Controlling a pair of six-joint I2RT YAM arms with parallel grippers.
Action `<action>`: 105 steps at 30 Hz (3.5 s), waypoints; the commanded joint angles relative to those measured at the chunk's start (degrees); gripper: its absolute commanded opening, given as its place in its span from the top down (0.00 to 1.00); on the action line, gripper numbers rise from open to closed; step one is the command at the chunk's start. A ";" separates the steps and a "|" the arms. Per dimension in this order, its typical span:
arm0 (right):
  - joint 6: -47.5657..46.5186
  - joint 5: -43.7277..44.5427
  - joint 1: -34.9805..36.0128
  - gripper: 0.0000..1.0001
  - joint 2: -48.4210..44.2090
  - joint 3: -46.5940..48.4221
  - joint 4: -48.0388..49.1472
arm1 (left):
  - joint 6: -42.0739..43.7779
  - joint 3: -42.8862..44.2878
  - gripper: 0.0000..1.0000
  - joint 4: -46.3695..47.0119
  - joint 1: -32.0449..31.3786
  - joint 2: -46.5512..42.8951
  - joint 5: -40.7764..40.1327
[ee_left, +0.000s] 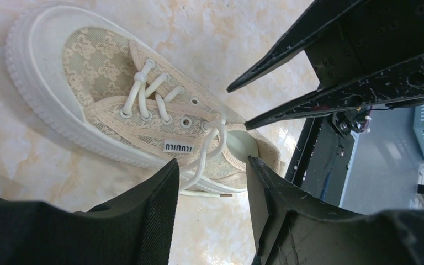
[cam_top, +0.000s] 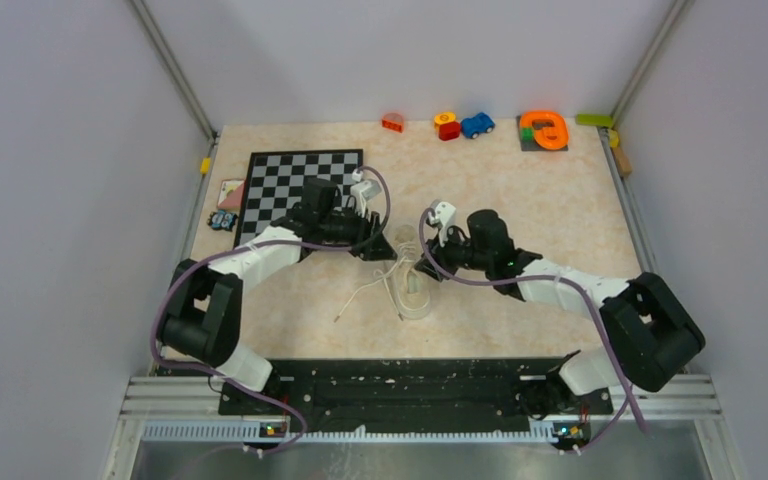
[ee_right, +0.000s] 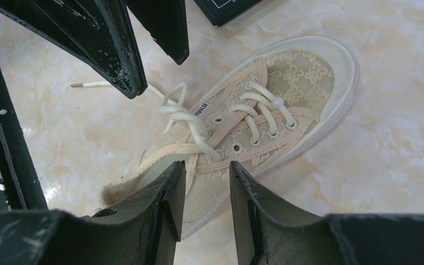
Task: Tie the shoes
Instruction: Cross the shoelace with the shoelace.
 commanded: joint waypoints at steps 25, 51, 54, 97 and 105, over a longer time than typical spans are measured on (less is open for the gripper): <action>-2.97 0.75 2.11 1.00 0.45 3.54 5.95 | 0.84 0.10 0.50 4.34 -0.24 1.44 3.33; 7.06 -3.42 -1.88 1.00 -0.40 -2.69 18.57 | 5.52 6.33 0.48 3.20 -4.08 7.61 1.57; 7.67 -3.76 -2.23 1.00 -0.18 -2.82 19.36 | 6.22 6.94 0.50 2.47 -4.44 8.33 1.56; 16.15 -6.48 -6.39 1.00 1.70 -5.97 29.47 | 4.49 9.82 0.60 4.34 -5.15 10.29 2.88; 16.06 -6.87 -6.88 1.00 1.62 -5.41 29.01 | 6.45 11.37 0.61 1.45 -6.05 11.64 1.60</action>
